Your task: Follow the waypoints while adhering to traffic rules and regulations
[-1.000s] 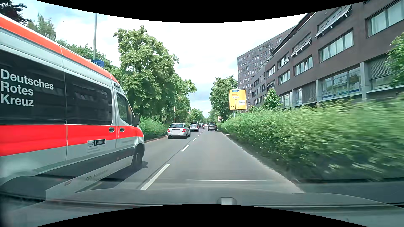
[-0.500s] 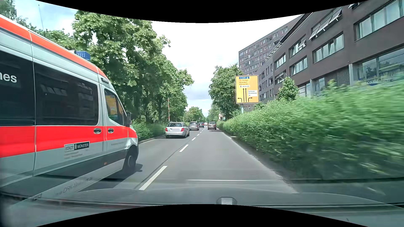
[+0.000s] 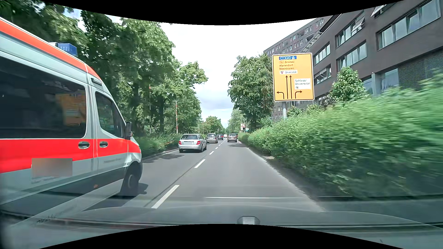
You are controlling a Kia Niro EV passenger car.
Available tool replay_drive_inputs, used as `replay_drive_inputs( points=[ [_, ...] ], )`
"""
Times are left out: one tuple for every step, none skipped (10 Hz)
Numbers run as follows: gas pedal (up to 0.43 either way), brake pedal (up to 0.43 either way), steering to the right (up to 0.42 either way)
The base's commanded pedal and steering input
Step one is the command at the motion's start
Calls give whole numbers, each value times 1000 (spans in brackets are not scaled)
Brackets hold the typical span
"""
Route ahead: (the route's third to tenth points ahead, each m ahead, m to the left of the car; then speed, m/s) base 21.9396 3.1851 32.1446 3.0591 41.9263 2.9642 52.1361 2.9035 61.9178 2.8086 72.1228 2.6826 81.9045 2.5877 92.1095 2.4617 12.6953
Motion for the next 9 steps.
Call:
replay_drive_inputs(
  points=[
    [130, 18, -1],
    [130, 18, -1],
    [130, 18, -1],
    [130, 18, -1],
    [150, 18, -1],
    [157, 18, -1],
    [157, 18, -1],
    [157, 18, -1],
    [150, 18, -1]
  ],
)
